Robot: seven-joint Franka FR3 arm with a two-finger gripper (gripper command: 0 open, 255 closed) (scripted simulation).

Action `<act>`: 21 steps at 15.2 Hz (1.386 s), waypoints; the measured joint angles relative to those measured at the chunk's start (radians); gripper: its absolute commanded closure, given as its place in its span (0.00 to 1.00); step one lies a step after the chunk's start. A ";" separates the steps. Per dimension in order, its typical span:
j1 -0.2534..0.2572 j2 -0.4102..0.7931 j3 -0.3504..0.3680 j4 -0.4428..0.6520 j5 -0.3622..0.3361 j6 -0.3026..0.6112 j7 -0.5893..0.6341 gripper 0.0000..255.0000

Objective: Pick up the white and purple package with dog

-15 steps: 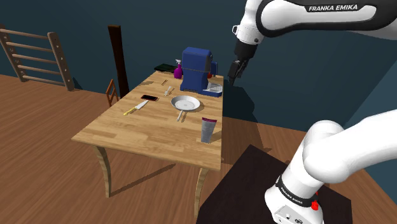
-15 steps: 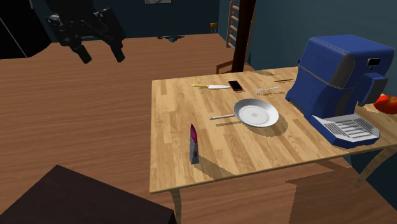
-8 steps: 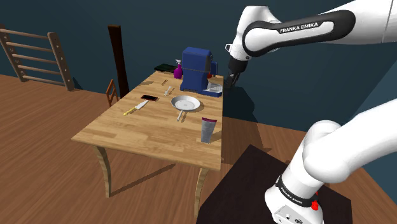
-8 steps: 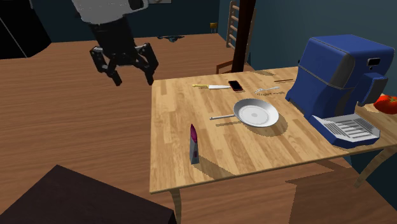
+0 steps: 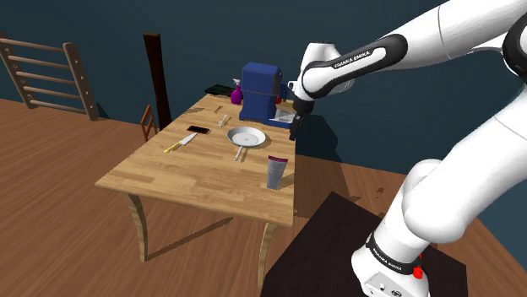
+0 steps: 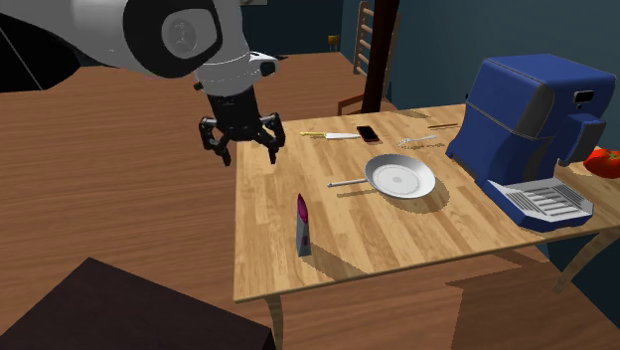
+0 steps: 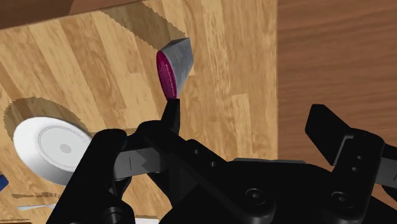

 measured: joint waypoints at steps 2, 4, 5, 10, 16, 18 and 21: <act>0.004 0.075 -0.032 0.016 0.027 0.050 -0.066 0.00; 0.011 0.155 -0.054 0.038 0.064 0.098 -0.131 0.00; 0.012 0.187 -0.062 0.048 0.083 0.114 -0.161 0.00; -0.002 0.411 -0.075 0.135 0.226 0.211 -0.351 0.00; -0.079 0.663 -0.017 0.293 0.371 0.257 -0.543 0.00; -0.097 0.711 0.000 0.318 0.393 0.272 -0.574 0.00; -0.111 0.750 0.015 0.327 0.414 0.299 -0.593 0.00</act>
